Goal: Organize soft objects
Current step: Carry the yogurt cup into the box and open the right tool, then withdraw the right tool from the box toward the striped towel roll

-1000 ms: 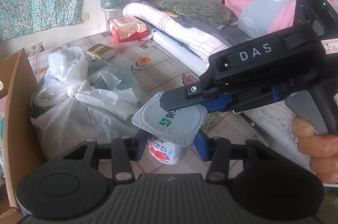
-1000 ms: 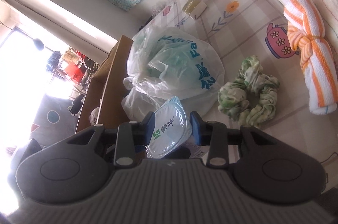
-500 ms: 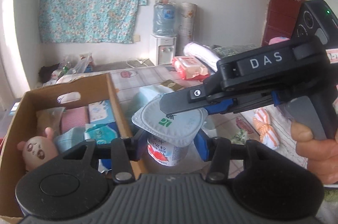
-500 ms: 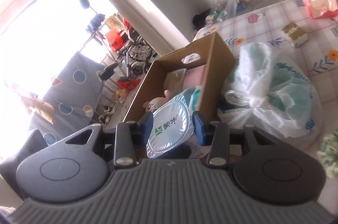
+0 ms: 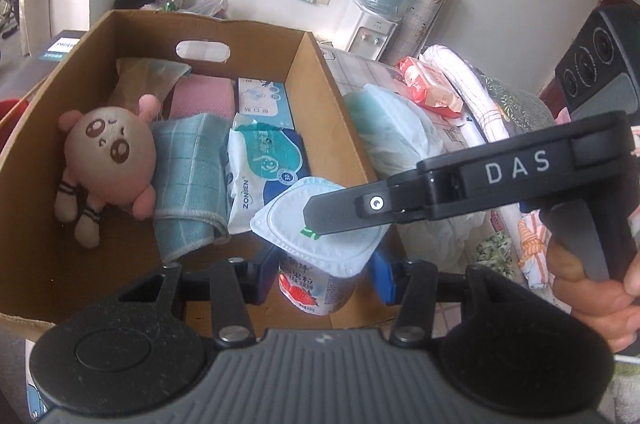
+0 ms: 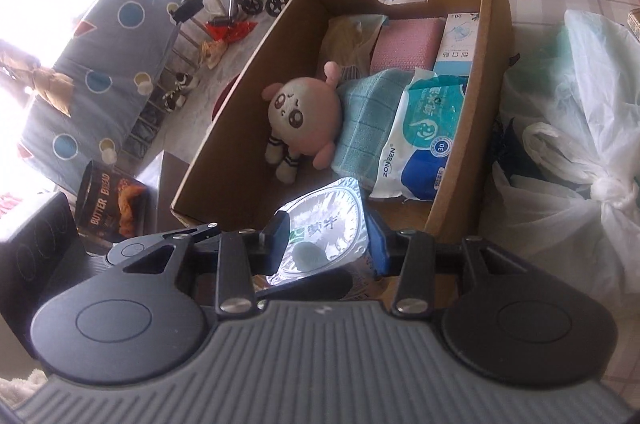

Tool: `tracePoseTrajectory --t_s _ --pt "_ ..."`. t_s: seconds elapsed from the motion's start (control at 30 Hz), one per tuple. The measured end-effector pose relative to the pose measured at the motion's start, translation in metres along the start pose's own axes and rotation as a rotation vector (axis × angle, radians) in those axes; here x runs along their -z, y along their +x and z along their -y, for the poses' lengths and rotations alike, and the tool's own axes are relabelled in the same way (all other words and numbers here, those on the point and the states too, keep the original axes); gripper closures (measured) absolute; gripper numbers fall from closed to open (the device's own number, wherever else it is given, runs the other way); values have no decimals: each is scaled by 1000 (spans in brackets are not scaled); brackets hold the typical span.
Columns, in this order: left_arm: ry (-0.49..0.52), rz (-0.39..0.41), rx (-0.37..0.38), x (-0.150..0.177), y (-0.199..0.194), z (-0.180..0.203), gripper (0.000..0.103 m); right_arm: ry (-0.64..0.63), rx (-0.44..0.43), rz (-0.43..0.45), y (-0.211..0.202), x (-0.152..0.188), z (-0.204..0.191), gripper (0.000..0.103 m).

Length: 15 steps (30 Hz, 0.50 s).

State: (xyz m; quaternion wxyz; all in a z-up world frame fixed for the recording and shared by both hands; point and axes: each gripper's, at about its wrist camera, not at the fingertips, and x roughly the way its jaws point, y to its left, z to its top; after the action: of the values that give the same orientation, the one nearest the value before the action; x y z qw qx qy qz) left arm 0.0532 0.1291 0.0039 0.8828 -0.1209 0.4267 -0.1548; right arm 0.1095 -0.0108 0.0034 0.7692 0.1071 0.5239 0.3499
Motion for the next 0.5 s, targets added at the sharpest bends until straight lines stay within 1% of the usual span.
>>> tracePoseTrajectory --t_s 0.1,0.2,0.33,0.37,0.5 --pt "-16 -12 19 3 8 -4 55 -50 46 -19 5 0 -7 62" --pt "-26 -21 31 5 16 -7 50 -89 97 -30 10 -1 -12 61" --pt "-41 -53 30 7 26 -13 50 -91 142 -54 16 0 -4 60" --pt "-40 -53 33 7 27 -14 48 -87 140 -54 16 0 -1 60" --pt "-34 -48 41 4 28 -14 48 -82 133 -46 12 0 2 61"
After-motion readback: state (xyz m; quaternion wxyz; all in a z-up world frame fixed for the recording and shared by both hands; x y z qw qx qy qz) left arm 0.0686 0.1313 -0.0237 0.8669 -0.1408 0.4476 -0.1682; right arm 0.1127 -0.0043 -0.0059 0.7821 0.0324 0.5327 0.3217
